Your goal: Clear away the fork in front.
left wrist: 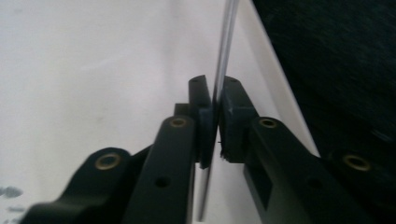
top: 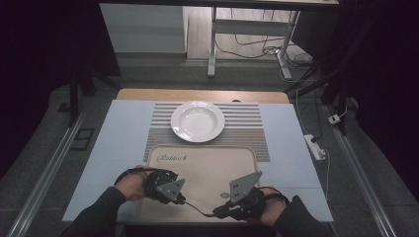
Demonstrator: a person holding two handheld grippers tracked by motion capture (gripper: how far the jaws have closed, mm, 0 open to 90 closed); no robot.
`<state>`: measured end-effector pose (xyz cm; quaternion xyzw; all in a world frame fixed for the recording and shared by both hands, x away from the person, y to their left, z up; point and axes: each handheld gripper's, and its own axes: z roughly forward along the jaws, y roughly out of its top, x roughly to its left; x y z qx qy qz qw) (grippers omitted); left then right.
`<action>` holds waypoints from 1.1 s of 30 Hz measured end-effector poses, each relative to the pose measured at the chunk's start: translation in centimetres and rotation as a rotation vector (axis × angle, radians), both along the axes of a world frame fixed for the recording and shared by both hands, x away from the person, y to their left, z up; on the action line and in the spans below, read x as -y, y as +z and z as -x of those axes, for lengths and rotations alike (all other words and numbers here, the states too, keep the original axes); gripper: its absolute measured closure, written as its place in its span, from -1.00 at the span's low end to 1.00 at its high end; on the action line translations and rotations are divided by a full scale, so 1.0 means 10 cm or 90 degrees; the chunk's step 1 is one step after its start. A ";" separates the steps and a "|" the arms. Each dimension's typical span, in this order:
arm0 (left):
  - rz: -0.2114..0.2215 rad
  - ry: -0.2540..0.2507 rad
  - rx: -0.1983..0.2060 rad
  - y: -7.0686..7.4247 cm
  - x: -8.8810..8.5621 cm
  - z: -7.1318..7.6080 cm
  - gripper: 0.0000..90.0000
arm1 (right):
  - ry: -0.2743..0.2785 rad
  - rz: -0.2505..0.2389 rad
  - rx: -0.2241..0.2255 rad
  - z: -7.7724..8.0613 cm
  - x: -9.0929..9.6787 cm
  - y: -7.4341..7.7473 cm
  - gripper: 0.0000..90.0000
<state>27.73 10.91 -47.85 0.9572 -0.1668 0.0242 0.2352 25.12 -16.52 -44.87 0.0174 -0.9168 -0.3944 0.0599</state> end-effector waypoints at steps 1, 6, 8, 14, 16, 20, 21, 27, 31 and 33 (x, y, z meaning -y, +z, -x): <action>0.000 -0.003 -0.006 0.00 0.00 0.01 0.92 | -0.009 0.000 -0.001 -0.02 0.01 0.01 0.83; -0.001 0.038 -0.037 0.01 -0.02 -0.02 0.92 | -0.074 -0.011 0.007 -0.06 0.03 0.02 0.44; -0.005 0.061 -0.046 0.01 -0.03 -0.03 0.92 | -0.095 -0.014 0.016 -0.08 0.04 0.02 0.33; -0.022 0.155 -0.080 0.01 -0.08 -0.07 0.92 | -0.195 -0.021 0.046 -0.14 0.14 0.04 -0.09; -0.019 0.195 -0.102 0.01 -0.10 -0.08 0.92 | -0.211 -0.021 0.043 -0.15 0.16 0.04 -0.16; -0.009 0.257 -0.122 0.02 -0.16 -0.08 0.92 | -0.280 -0.014 0.052 -0.12 0.25 0.03 -0.46; -0.008 0.270 -0.126 0.03 -0.18 -0.08 0.92 | -0.280 -0.014 0.052 -0.12 0.25 0.03 -0.46; -0.014 0.374 -0.143 0.04 -0.25 -0.07 0.92 | -0.340 -0.005 0.059 -0.05 0.37 0.05 -0.58; -0.006 0.445 -0.165 0.04 -0.31 -0.07 0.92 | -0.366 -0.007 0.052 0.02 0.47 0.03 -0.58; 0.002 0.482 -0.171 0.04 -0.35 -0.06 0.92 | -0.379 0.001 0.058 0.08 0.53 0.02 -0.61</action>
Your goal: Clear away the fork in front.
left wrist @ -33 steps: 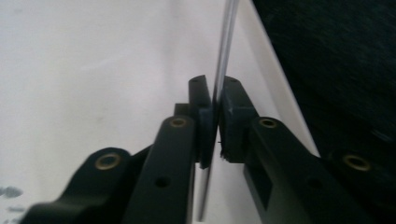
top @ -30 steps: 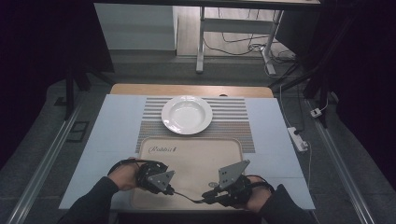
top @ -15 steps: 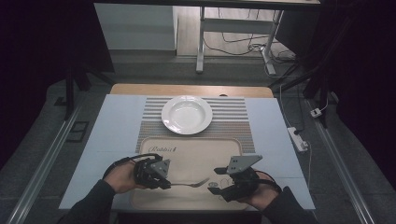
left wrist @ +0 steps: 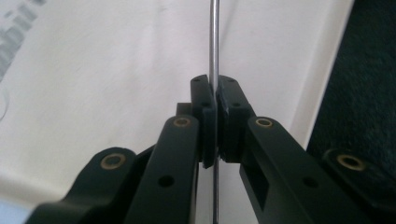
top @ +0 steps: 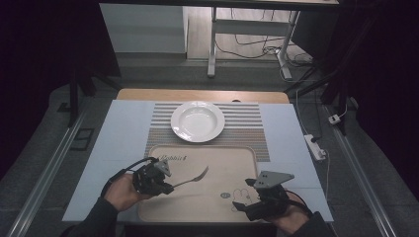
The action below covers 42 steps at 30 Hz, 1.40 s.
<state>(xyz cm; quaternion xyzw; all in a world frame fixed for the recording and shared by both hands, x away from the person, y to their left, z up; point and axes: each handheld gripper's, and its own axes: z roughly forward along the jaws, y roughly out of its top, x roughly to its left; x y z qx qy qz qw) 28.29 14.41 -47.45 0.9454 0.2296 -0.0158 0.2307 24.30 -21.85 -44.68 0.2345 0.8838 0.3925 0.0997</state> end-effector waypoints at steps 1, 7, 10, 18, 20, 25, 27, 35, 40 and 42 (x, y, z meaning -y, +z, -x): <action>0.001 0.022 -0.002 0.00 -0.02 0.00 0.92 | 0.000 0.000 0.000 0.00 0.00 0.00 -0.61; -0.010 0.160 -0.022 -0.03 -0.14 0.04 0.92 | -0.037 -0.002 0.005 0.08 0.14 0.00 -0.65; -0.005 0.233 -0.037 -0.07 -0.19 0.06 0.92 | -0.056 -0.010 -0.001 0.09 0.22 0.00 -0.65; -0.002 0.359 -0.076 -0.20 -0.30 0.06 0.92 | -0.081 -0.019 0.000 0.15 0.36 -0.02 -0.65; -0.003 0.370 -0.085 -0.23 -0.30 0.05 0.92 | -0.085 -0.018 0.001 0.16 0.38 -0.02 -0.65; -0.015 0.378 -0.104 -0.30 -0.28 0.04 0.91 | -0.098 -0.006 -0.003 0.18 0.42 -0.04 -0.66; -0.021 0.378 -0.109 -0.33 -0.27 0.04 0.90 | -0.107 -0.006 -0.005 0.19 0.44 -0.05 -0.68; -0.014 0.359 -0.110 -0.34 -0.27 0.03 0.76 | -0.129 -0.023 -0.049 0.18 0.52 -0.08 -0.80; 0.006 0.342 -0.096 -0.30 -0.28 0.01 0.64 | -0.129 -0.026 -0.056 0.19 0.54 -0.08 -0.83; 0.015 0.342 -0.082 -0.26 -0.29 -0.02 0.64 | -0.130 -0.025 -0.055 0.19 0.54 -0.08 -0.90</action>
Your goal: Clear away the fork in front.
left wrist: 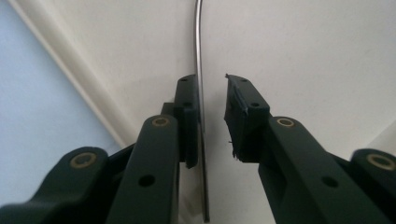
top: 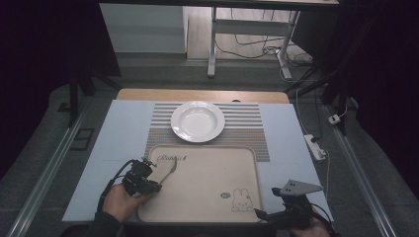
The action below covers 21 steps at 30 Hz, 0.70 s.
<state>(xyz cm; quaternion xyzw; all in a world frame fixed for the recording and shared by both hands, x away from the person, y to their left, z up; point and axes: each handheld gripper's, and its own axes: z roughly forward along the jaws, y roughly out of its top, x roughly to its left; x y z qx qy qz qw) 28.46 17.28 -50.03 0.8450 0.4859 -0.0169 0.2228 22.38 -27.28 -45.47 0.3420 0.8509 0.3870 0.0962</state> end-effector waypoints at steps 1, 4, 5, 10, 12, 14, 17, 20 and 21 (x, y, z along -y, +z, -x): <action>0.007 0.005 0.008 0.02 -0.01 -0.02 0.64 | 0.002 -0.001 0.000 0.00 0.00 0.00 -0.92; 0.035 0.019 0.019 0.08 -0.04 -0.12 0.69 | 0.005 0.000 0.000 0.00 0.00 0.00 -0.92; 0.040 0.020 0.021 0.09 -0.03 -0.15 0.74 | 0.007 -0.001 -0.002 0.00 0.00 0.00 -0.92; 0.038 0.015 0.036 0.07 0.06 -0.34 0.98 | 0.010 -0.002 -0.007 -0.01 0.00 -0.01 -0.93; 0.034 0.016 0.038 0.05 0.09 -0.41 0.98 | 0.012 -0.002 -0.012 -0.02 0.00 -0.01 -0.93; 0.027 0.018 0.042 0.03 0.13 -0.48 0.98 | 0.014 -0.003 -0.014 -0.02 0.00 -0.01 -0.93; 0.019 0.011 0.047 -0.01 0.18 -0.55 0.98 | 0.014 -0.005 -0.017 -0.03 0.01 -0.01 -0.93; 0.018 0.004 0.048 -0.03 0.23 -0.58 0.98 | 0.013 -0.008 -0.019 -0.03 0.01 -0.01 -0.93; 0.020 0.002 0.049 -0.03 0.25 -0.58 0.98 | 0.014 -0.008 -0.021 -0.03 0.01 -0.01 -0.93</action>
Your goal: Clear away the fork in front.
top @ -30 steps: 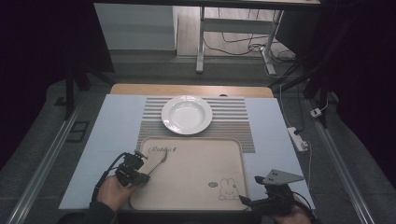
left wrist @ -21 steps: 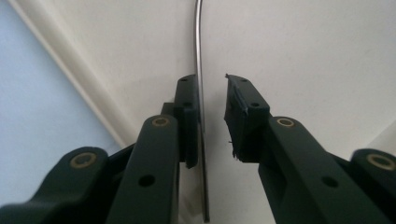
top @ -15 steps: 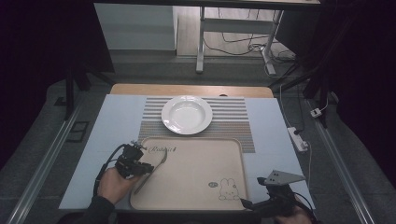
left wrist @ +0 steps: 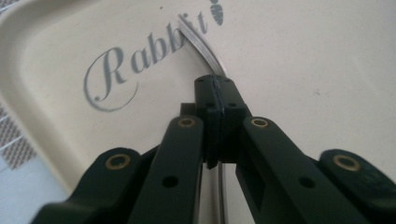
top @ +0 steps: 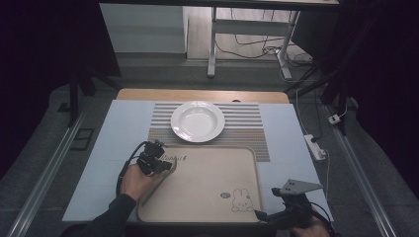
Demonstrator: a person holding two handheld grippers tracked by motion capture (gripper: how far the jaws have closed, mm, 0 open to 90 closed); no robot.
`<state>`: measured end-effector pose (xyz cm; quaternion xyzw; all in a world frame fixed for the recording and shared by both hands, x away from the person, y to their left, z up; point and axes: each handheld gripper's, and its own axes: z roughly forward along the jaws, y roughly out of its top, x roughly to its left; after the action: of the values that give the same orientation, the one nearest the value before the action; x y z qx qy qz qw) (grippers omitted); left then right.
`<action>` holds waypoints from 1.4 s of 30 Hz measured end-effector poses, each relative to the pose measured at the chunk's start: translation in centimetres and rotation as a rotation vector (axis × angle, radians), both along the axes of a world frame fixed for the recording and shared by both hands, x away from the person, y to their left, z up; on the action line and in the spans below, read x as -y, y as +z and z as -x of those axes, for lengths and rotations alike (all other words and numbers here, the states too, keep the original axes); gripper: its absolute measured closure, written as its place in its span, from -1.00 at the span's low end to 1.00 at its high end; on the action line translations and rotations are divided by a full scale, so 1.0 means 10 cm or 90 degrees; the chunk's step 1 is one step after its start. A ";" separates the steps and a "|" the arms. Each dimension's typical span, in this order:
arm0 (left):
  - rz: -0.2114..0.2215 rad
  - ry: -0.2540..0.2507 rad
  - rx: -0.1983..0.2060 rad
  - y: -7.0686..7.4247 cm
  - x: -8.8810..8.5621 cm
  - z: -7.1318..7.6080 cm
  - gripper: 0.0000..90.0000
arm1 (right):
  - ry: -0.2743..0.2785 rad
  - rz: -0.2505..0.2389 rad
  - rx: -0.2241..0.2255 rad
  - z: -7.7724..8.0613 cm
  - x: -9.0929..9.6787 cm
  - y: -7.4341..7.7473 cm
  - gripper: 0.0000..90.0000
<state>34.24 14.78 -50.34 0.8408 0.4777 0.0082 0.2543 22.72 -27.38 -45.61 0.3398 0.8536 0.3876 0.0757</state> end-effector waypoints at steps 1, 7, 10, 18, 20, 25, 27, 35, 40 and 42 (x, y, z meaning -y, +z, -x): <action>0.001 -0.006 -0.001 0.00 0.02 0.00 0.98 | 0.001 0.001 -0.001 0.00 0.00 0.00 -0.93; 0.007 -0.043 0.008 0.04 0.17 0.06 0.98 | 0.006 0.006 -0.002 0.00 -0.01 0.00 -0.93; 0.021 -0.065 0.011 0.05 0.22 0.09 0.98 | 0.006 0.002 -0.006 0.00 0.00 0.00 -0.93; -0.016 -0.090 0.011 -0.10 0.40 0.10 0.98 | 0.013 0.000 -0.010 -0.01 0.00 0.00 -0.93; -0.025 -0.077 0.014 -0.09 0.37 0.08 0.98 | 0.016 0.000 -0.008 0.00 0.00 0.00 -0.93; -0.034 -0.038 0.013 -0.10 0.21 0.03 0.98 | 0.022 0.002 -0.008 0.00 -0.01 0.00 -0.93; -0.034 -0.024 0.008 -0.10 0.14 0.01 0.98 | 0.022 0.002 -0.008 0.00 -0.01 0.00 -0.93; -0.036 0.013 -0.007 -0.10 -0.07 -0.05 0.98 | 0.021 0.000 -0.015 -0.01 -0.01 -0.01 -0.92; -0.034 0.026 -0.013 -0.10 -0.17 -0.06 0.98 | 0.023 0.001 -0.016 -0.01 -0.01 -0.01 -0.92; -0.034 0.029 -0.013 -0.10 -0.19 -0.07 0.98 | 0.023 0.003 -0.015 -0.01 -0.01 -0.01 -0.91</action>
<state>34.91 16.72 -51.34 0.8364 0.4987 0.0181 0.2269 22.82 -27.27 -45.68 0.3286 0.8612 0.3832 0.0593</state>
